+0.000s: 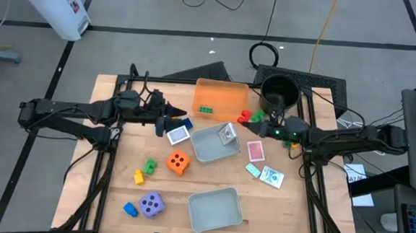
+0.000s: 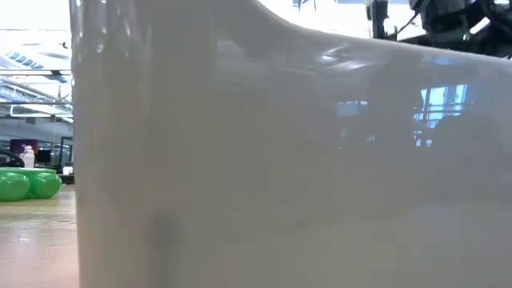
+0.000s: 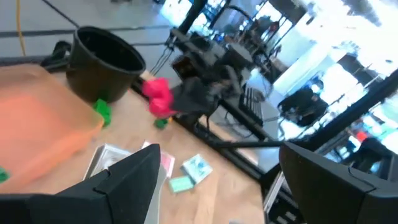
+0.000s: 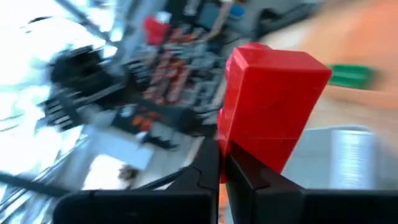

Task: Pick & Place Toys
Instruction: Put the red game piece into the orange bin

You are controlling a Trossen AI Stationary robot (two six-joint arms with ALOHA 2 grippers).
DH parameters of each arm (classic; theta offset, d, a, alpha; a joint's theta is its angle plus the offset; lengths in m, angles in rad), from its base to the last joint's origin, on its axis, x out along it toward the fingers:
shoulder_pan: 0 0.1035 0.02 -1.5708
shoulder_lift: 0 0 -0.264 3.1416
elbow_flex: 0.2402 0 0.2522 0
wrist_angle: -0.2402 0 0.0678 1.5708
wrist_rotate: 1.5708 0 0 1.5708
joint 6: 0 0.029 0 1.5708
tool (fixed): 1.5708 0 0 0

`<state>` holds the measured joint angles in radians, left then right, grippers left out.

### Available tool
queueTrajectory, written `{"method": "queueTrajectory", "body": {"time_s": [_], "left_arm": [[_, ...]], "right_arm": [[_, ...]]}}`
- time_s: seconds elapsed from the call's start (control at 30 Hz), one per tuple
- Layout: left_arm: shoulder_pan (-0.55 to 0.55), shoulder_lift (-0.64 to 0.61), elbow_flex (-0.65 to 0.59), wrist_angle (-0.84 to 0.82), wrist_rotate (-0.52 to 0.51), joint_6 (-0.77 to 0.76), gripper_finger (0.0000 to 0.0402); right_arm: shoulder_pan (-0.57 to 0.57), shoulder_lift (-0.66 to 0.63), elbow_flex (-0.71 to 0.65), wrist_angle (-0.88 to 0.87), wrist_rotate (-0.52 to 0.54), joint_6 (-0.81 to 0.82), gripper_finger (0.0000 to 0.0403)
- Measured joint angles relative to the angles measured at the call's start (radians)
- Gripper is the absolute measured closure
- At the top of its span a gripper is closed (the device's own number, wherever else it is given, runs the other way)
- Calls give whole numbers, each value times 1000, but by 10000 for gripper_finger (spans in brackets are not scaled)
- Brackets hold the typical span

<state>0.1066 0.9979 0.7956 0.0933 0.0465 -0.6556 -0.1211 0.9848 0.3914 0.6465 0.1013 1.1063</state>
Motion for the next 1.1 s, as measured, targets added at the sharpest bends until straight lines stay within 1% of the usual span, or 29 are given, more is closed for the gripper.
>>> {"method": "queueTrajectory", "body": {"time_s": [0.1, 0.17, 0.23, 0.37, 0.53, 0.6, 0.77, 0.97, 1.1], "left_arm": [[25, 51, 0, 52, 63, -40, 69], [36, 101, 6, 104, 118, -67, 69], [46, 159, 27, 120, 166, -84, 69], [51, 281, 128, 126, 226, -71, 69], [51, 427, 285, 126, 293, -25, 69], [55, 469, 338, 125, 312, -15, 69], [63, 554, 445, 120, 319, 16, 69], [62, 620, 515, 117, 345, 26, 69], [56, 650, 535, 105, 354, 25, 69]], "right_arm": [[53, 3, 55, -6, 1, -65, 401], [81, 17, 103, -13, 1, -118, 402], [104, 34, 151, -17, 0, -168, 402], [134, 77, 244, -38, -2, -246, 402], [153, 135, 309, -34, -33, -289, 402], [162, 150, 316, -24, -52, -293, 402], [184, 176, 320, 31, -53, -297, 402], [195, 175, 320, 38, -50, -304, 402], [195, 175, 320, 37, -47, -304, 402]]}}
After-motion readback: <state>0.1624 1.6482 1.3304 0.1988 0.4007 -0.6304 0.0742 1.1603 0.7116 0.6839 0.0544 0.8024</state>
